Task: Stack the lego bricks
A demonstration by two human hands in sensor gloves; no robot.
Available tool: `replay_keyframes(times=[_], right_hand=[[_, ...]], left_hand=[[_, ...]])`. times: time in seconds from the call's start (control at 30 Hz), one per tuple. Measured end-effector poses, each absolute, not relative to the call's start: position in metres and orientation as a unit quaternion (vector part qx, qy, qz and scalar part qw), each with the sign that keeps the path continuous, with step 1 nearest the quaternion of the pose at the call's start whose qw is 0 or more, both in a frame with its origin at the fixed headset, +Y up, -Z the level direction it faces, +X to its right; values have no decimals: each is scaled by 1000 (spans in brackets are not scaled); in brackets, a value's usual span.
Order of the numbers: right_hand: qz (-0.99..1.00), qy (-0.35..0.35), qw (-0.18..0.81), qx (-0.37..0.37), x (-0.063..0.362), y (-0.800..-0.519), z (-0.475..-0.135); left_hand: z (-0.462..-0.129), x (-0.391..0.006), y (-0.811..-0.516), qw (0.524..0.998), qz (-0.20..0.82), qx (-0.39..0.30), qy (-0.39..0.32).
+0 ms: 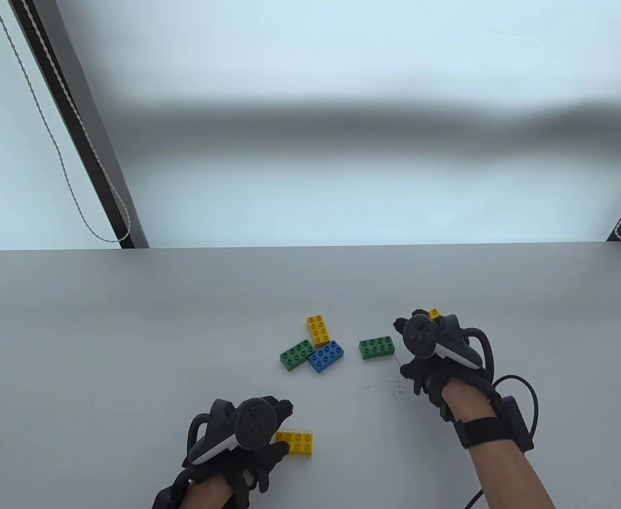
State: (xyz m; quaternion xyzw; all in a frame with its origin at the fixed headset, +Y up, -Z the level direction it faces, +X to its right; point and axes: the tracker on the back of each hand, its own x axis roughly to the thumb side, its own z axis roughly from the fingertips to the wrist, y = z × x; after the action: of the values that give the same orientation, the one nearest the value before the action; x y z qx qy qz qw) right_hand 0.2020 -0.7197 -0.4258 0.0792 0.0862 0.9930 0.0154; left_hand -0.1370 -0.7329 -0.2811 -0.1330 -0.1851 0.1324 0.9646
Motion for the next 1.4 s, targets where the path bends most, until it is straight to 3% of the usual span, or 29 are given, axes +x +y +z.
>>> replay_keyframes(times=[0.3, 0.63, 1.13, 1.4], right_hand=[[994, 98, -27, 40, 217, -741, -472], [991, 127, -45, 17, 219, -762, -496], [992, 121, -31, 2, 221, -772, -502], [993, 112, -19, 15, 225, -764, -491]], left_hand=[[-281, -139, -730, 965, 113, -147, -187], [-282, -141, -730, 965, 112, -151, -184], [-283, -141, -731, 963, 109, -162, -187], [-283, -142, -729, 963, 114, -158, -188]])
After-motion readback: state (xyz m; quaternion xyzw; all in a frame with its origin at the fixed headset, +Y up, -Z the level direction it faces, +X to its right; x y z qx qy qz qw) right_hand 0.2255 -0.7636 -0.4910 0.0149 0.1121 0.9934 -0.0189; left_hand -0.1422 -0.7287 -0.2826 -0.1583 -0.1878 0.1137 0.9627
